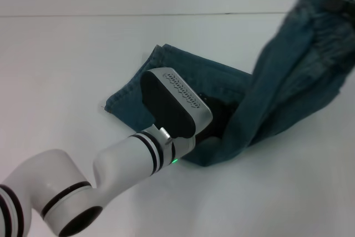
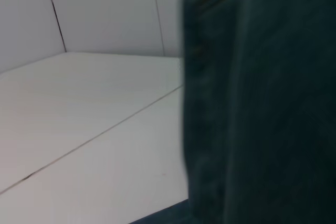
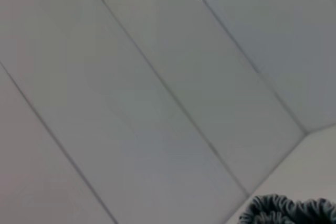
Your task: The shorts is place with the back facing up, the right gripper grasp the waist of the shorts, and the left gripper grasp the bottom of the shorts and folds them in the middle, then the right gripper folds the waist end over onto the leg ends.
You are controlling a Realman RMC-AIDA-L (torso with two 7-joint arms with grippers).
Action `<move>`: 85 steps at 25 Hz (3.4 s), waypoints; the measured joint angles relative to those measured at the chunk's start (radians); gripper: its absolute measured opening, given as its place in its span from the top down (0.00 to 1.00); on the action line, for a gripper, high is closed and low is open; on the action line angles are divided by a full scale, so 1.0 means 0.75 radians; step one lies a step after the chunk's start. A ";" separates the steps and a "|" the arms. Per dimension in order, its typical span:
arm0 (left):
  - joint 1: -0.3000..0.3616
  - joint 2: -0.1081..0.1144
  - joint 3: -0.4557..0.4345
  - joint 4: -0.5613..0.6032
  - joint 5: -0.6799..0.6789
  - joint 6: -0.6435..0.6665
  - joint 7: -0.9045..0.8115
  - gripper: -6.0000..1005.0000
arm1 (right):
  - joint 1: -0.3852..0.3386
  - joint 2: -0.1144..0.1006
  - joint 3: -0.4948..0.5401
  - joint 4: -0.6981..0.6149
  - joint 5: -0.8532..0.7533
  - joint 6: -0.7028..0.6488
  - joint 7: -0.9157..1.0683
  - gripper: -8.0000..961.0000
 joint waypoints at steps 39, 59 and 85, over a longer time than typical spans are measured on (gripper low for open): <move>0.323 0.000 -0.067 0.001 0.046 0.212 0.006 0.99 | 0.327 0.000 -0.820 0.254 0.009 0.799 -0.077 0.49; 0.583 0.000 -0.294 -0.577 0.094 1.222 -0.329 0.98 | 0.129 0.003 -0.693 0.261 0.139 0.633 -0.427 0.16; 0.147 0.031 -0.149 -0.957 0.558 1.423 -0.735 0.22 | -0.356 -0.001 -0.563 0.405 0.102 0.298 -1.316 0.01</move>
